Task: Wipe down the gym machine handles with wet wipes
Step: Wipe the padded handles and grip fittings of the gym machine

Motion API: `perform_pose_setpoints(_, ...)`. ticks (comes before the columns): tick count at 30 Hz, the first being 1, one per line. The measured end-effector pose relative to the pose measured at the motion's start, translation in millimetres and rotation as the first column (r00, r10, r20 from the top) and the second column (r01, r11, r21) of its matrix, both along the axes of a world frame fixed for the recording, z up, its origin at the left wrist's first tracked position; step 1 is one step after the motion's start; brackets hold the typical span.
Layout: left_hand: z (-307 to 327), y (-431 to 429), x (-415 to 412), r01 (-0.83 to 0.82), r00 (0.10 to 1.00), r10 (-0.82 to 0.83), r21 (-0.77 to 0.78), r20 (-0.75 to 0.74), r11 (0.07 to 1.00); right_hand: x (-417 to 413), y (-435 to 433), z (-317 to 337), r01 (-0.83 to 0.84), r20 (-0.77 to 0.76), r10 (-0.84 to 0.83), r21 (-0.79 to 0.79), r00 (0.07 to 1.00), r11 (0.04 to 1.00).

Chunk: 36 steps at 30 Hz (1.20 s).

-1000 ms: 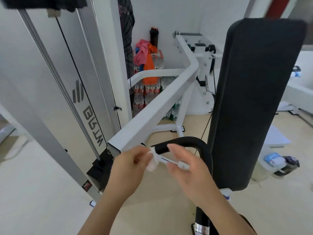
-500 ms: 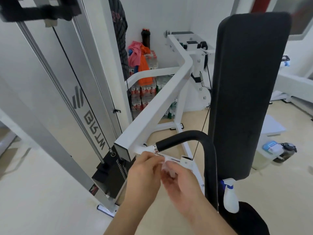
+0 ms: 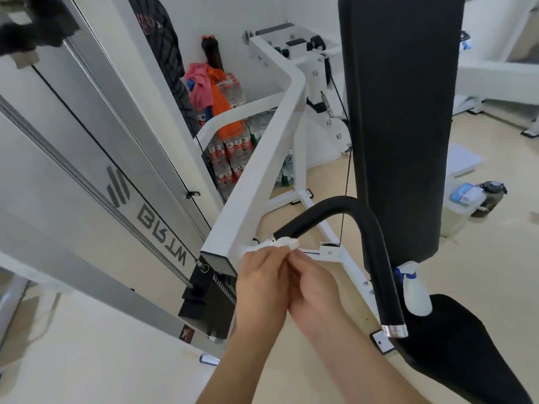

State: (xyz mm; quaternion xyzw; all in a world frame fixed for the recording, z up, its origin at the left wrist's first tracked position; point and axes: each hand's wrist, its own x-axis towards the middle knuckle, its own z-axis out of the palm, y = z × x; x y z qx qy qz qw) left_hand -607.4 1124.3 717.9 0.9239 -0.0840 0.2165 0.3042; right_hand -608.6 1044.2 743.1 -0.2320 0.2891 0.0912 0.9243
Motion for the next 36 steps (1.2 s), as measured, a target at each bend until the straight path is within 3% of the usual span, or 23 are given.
perform_pose_setpoints(2, -4.7, 6.8, 6.8, -0.036, 0.999, 0.035, 0.007, 0.012, 0.999, 1.5, -1.7, 0.7, -0.036, 0.027, 0.038, -0.078, 0.999, 0.996)
perform_pose_setpoints(4, -9.6, 9.8, 13.4, -0.060, 0.997, 0.058, 0.037, 0.054, 0.997, -4.0, -7.1, 4.7, -0.141, 0.081, 0.166, -0.254, 0.983, 0.957)
perform_pose_setpoints(7, -18.7, 4.7, 18.6, -0.106, 0.980, 0.092, 0.069, 0.179, 0.992, -12.8, -27.4, 12.8, -0.197, 0.087, 0.306, -0.593, 0.948, 0.780)
perform_pose_setpoints(9, -20.2, -6.3, 14.7, -0.218, 0.962, 0.236, -0.134, 0.134, 0.967, -9.4, -48.8, 18.1, -0.107, 0.112, 0.320, -0.798, 0.941, 0.593)
perform_pose_setpoints(10, -18.2, -14.4, 10.1, -0.312, 0.944, 0.329, -0.322, 0.001, 0.894, -4.9, -60.9, 19.9, -0.038, 0.135, 0.300, -0.861, 0.945, 0.507)
perform_pose_setpoints(12, -15.8, -33.9, 3.3, -0.500, 0.865, 0.337, -0.671, -0.371, 0.548, 5.0, -84.3, 25.9, 0.089, 0.185, 0.260, -0.936, 0.948, 0.342)
perform_pose_setpoints(14, -17.3, -50.4, 2.0, -0.571, 0.820, 0.189, -0.797, -0.541, 0.196, 14.6, -102.6, 29.5, 0.159, 0.206, 0.274, -0.970, 0.939, 0.186)
perform_pose_setpoints(17, -11.8, -65.1, 8.4, -0.502, 0.857, -0.011, -0.831, -0.515, -0.241, 27.7, -122.1, 26.2, 0.188, 0.205, 0.295, -0.979, 0.933, 0.083)
perform_pose_setpoints(19, -9.8, -70.6, 14.6, -0.453, 0.878, -0.032, -0.806, -0.478, -0.380, 34.6, -129.5, 23.6, 0.194, 0.192, 0.332, -0.981, 0.924, 0.029)
perform_pose_setpoints(22, -7.0, -76.5, 22.7, -0.399, 0.901, -0.044, -0.785, -0.431, -0.474, 41.1, -136.7, 21.7, 0.222, 0.188, 0.418, -0.974, 0.889, -0.033)
perform_pose_setpoints(29, 2.7, -97.8, 30.4, -0.436, 0.899, -0.243, -0.781, -0.363, -0.448, 48.1, -150.2, 19.9, 0.241, 0.181, 0.560, -0.970, 0.808, -0.034)
perform_pose_setpoints(33, -1.9, -88.5, 30.5, -0.326, 0.945, -0.196, -0.701, -0.262, -0.635, 49.4, -158.4, 18.4, 0.254, 0.197, 0.575, -0.967, 0.794, -0.021)
perform_pose_setpoints(36, -6.5, -93.5, 34.4, -0.291, 0.957, -0.196, -0.703, -0.216, -0.648, 46.1, -162.1, 16.1, 0.247, 0.206, 0.565, -0.969, 0.799, 0.003)
